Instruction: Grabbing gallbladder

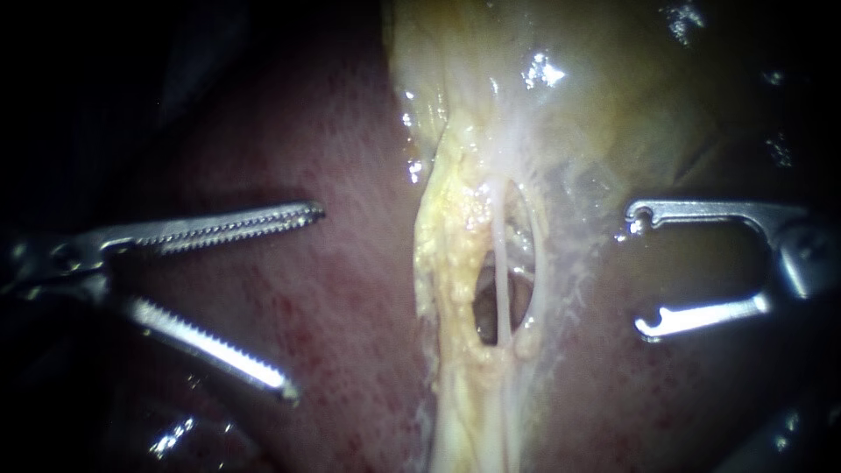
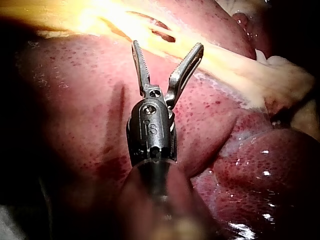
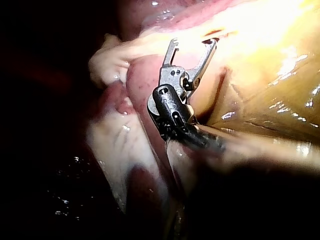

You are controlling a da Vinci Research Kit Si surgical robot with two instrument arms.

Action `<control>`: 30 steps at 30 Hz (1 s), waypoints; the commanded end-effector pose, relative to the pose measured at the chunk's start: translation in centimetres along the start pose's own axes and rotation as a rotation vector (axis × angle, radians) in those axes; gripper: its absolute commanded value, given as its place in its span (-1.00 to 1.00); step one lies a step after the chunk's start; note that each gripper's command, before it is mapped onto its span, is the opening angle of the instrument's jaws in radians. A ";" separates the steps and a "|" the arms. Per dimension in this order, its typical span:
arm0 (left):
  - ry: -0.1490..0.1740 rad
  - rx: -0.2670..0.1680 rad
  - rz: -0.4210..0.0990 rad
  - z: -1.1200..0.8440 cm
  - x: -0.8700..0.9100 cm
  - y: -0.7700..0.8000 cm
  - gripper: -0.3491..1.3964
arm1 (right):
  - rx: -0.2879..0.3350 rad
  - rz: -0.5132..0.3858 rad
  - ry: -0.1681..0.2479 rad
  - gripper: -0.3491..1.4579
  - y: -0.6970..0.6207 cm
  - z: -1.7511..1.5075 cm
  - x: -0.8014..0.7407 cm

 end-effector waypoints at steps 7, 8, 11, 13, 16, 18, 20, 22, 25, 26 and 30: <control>0.003 -0.041 -0.015 -0.08 -0.19 0.15 0.50 | 0.000 0.000 0.000 0.05 -0.01 0.00 0.00; 0.003 -0.050 -0.020 -0.09 -0.25 0.20 0.46 | 0.000 0.000 0.000 0.05 -0.01 0.00 0.00; 0.003 -0.074 -0.036 -0.11 -0.44 0.37 0.42 | 0.000 0.000 0.000 0.05 0.00 0.00 0.00; 0.004 -0.091 -0.050 -0.08 -0.53 0.45 0.36 | 0.000 0.000 0.000 0.05 0.00 0.00 0.00; 0.004 -0.105 -0.064 0.03 -0.56 0.50 0.31 | 0.000 0.000 0.000 0.05 -0.01 0.00 0.00; 0.007 -0.111 -0.081 0.12 -0.53 0.50 0.27 | 0.000 0.000 0.000 0.05 -0.01 0.01 0.00; 0.019 -0.115 -0.091 0.20 -0.49 0.51 0.19 | 0.000 0.000 0.000 0.05 -0.01 0.01 -0.01; 0.035 -0.122 -0.101 0.30 -0.46 0.55 0.13 | 0.000 -0.001 0.000 0.05 0.00 0.01 -0.01; 0.037 -0.127 -0.116 0.40 -0.39 0.58 0.04 | -0.001 -0.001 0.000 0.05 0.00 0.01 -0.02; 0.037 -0.129 -0.121 0.42 -0.37 0.59 0.00 | 0.000 -0.001 0.000 0.05 0.00 0.01 -0.02; 0.047 -0.133 -0.128 0.50 -0.25 0.64 -0.06 | 0.000 -0.001 0.000 0.05 -0.01 0.01 -0.02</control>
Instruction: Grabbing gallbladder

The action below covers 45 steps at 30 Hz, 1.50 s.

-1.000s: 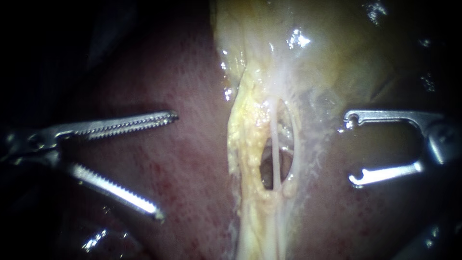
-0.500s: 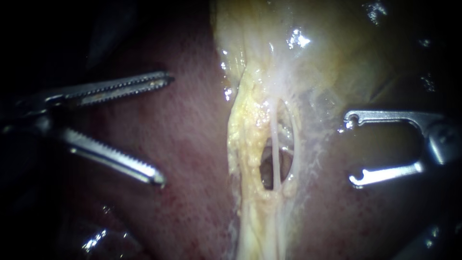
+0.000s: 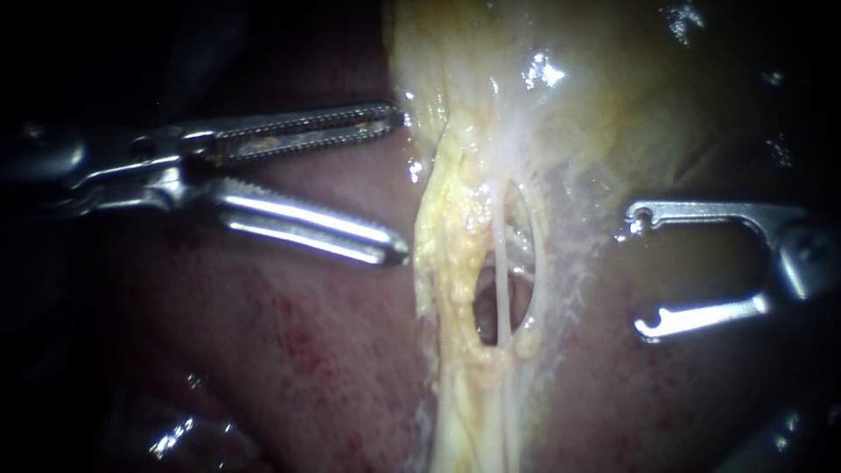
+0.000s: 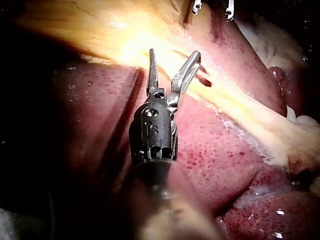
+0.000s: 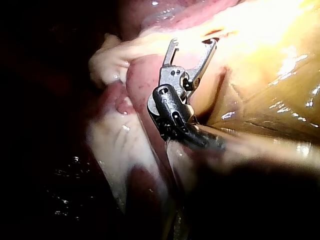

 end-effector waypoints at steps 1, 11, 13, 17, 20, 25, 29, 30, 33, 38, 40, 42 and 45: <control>0.001 -0.001 0.001 0.01 0.01 0.01 -0.08 | 0.000 0.000 0.000 0.05 0.00 0.00 0.00; 0.030 -0.011 -0.019 0.18 0.31 0.08 -0.19 | 0.000 0.000 0.000 0.05 0.00 0.00 0.00; 0.034 -0.011 -0.022 0.22 0.37 0.08 -0.19 | 0.000 0.006 0.000 0.05 0.00 0.00 0.00; 0.041 -0.012 -0.022 0.27 0.49 0.08 -0.21 | 0.000 0.006 0.000 0.05 0.00 0.00 0.00; 0.044 -0.011 -0.024 0.29 0.55 0.09 -0.23 | 0.000 0.005 0.000 0.05 0.00 0.00 -0.01; 0.047 -0.010 -0.034 0.31 0.60 0.08 -0.50 | 0.000 0.005 0.000 0.05 -0.01 0.00 -0.01; 0.047 -0.009 -0.040 0.31 0.59 0.09 -1.00 | 0.000 0.005 0.000 0.05 -0.01 0.00 -0.01; 0.047 -0.009 -0.046 0.30 0.59 0.09 -1.00 | 0.000 0.005 0.000 0.05 -0.01 0.00 -0.01; 0.047 -0.008 -0.046 0.29 0.58 0.09 -1.00 | 0.000 0.005 0.000 0.05 -0.01 0.00 -0.01; 0.046 -0.007 -0.053 0.27 0.57 0.09 -1.00 | 0.000 0.005 0.000 0.05 -0.01 0.00 -0.01; 0.046 -0.007 -0.053 0.27 0.57 0.09 -1.00 | 0.000 0.005 0.000 0.05 -0.01 0.00 -0.01; 0.046 -0.006 -0.053 0.26 0.57 0.09 -1.00 | 0.000 0.005 0.000 0.05 -0.01 0.00 -0.01; 0.046 -0.006 -0.053 0.26 0.57 0.09 -1.00 | 0.000 0.005 0.000 0.05 -0.01 0.00 -0.01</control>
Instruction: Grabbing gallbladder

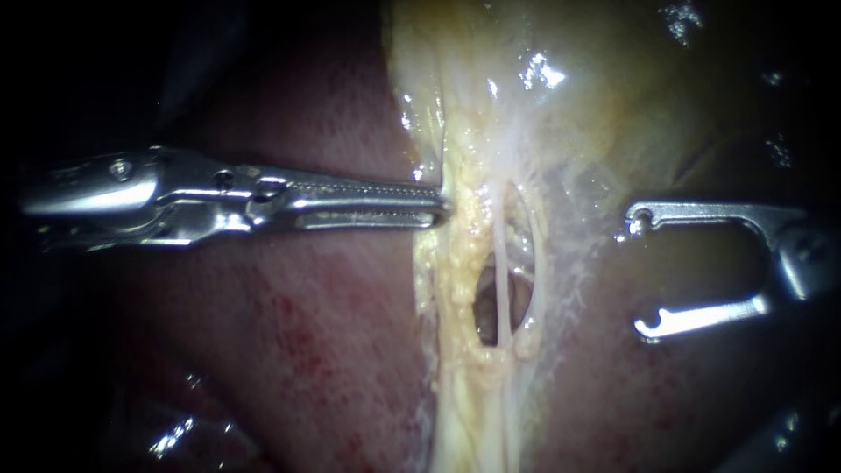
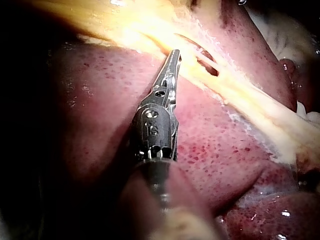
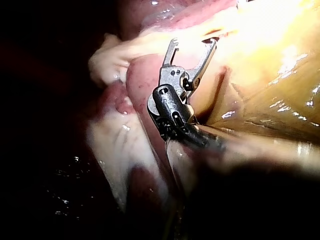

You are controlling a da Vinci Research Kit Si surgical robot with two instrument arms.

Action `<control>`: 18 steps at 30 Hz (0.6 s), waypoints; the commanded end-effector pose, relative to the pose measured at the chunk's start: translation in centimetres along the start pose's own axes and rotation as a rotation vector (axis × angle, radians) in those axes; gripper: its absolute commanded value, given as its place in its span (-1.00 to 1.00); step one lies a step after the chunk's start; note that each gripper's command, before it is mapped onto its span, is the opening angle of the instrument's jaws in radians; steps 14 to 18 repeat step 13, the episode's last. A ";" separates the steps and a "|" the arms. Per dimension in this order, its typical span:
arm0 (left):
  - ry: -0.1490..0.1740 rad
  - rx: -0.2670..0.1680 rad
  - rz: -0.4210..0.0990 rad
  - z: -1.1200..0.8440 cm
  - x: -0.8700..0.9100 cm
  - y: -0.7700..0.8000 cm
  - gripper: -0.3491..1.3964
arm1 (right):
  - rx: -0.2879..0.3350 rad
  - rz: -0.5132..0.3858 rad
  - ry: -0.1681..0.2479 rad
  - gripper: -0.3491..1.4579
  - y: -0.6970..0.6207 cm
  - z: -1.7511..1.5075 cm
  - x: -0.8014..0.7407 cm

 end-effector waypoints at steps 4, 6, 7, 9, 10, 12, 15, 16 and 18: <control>0.000 0.000 0.000 0.00 -0.01 0.00 -1.00 | 0.000 0.000 0.000 0.05 0.00 0.00 0.00; 0.000 0.000 0.000 0.00 -0.01 0.00 -1.00 | 0.000 0.000 0.000 0.05 0.00 0.00 0.00; 0.000 0.001 -0.001 0.00 -0.02 0.00 -1.00 | 0.000 0.000 0.000 0.05 0.00 0.00 -0.01; -0.001 0.001 -0.001 -0.01 -0.03 0.00 -1.00 | 0.000 -0.001 0.000 0.05 0.00 0.01 -0.01; -0.001 0.001 -0.001 -0.01 -0.03 0.00 -1.00 | 0.000 -0.001 0.000 0.05 0.00 0.01 -0.01; -0.001 0.001 -0.002 -0.02 -0.04 0.00 -1.00 | 0.000 -0.001 0.000 0.05 0.00 0.01 -0.01; -0.001 0.001 -0.002 -0.01 -0.04 -0.01 -1.00 | 0.000 -0.001 0.000 0.05 0.00 0.01 -0.01; -0.001 0.001 -0.002 -0.01 -0.04 -0.01 -1.00 | 0.000 -0.001 0.000 0.05 0.00 0.01 -0.01; -0.001 0.001 -0.002 -0.01 -0.04 -0.01 -1.00 | 0.000 -0.001 0.000 0.05 0.00 0.01 -0.01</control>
